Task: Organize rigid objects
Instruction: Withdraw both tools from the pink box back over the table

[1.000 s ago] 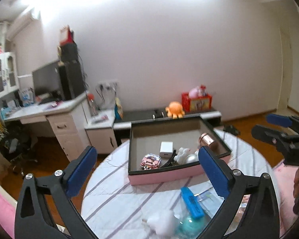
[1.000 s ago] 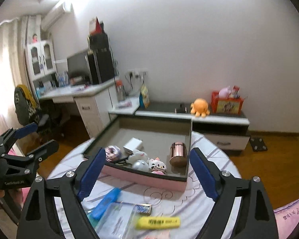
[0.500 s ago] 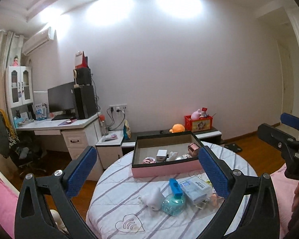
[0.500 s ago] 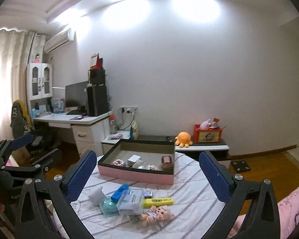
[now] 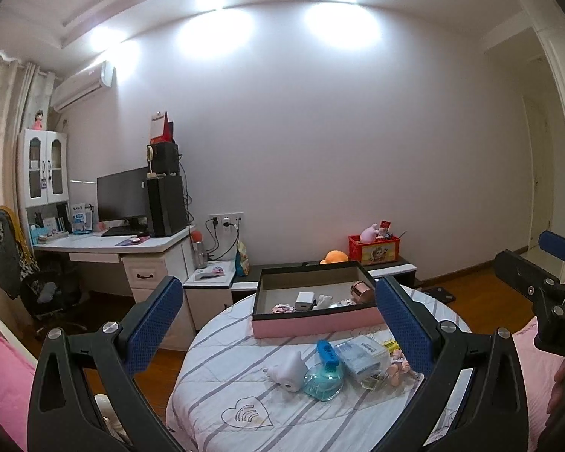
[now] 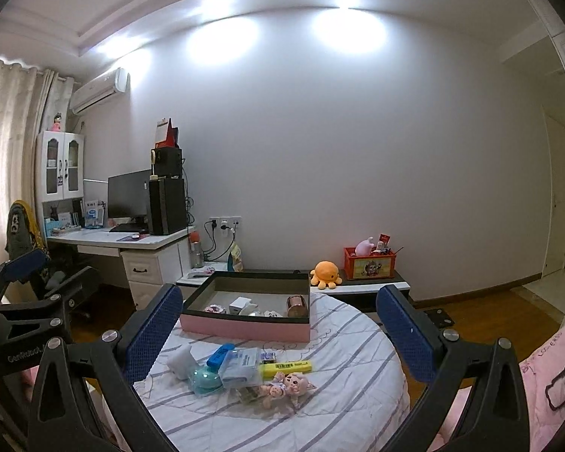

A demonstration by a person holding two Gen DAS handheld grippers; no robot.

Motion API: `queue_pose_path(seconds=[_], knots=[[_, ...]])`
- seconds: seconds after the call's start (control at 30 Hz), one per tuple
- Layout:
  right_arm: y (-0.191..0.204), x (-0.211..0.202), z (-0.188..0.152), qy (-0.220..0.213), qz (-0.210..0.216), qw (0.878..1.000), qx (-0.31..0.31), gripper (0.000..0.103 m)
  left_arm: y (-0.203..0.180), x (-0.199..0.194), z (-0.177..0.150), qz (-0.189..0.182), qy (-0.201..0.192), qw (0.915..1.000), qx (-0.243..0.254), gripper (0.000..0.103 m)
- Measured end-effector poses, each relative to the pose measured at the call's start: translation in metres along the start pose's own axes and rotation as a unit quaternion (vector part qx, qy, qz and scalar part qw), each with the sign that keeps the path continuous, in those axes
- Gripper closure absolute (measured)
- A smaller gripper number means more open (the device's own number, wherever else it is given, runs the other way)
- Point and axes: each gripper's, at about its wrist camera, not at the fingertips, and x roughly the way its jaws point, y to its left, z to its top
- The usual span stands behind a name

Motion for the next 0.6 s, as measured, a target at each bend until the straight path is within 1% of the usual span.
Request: queue_pose_path(seconds=[0.2, 0.3, 0.4, 0.53, 0.6], knots=[[0.001, 0.003, -0.003, 0.008, 0.002, 1.0, -0.002, 0.0, 0.0, 0.004, -0.006, 0.003, 0.01, 0.9999, 0.003, 0.0], [0.0, 0.007, -0.006, 0.016, 0.001, 1.0, -0.003, 0.0, 0.003, 0.011, -0.011, 0.002, 0.021, 0.9998, 0.003, 0.0], [-0.002, 0.015, -0.013, 0.032, -0.004, 0.999, -0.003, 0.0, 0.01, 0.02, -0.019, 0.001, 0.038, 0.9993, 0.001, 0.0], [-0.007, 0.032, -0.027, 0.062, -0.012, 0.998, -0.001, 0.0, 0.023, 0.047, -0.041, 0.008, 0.088, 0.996, -0.003, 0.0], [-0.011, 0.046, -0.039, 0.087, -0.017, 0.996, -0.001, 0.0, 0.028, 0.059, -0.054, 0.009, 0.112, 0.9937, -0.005, 0.0]])
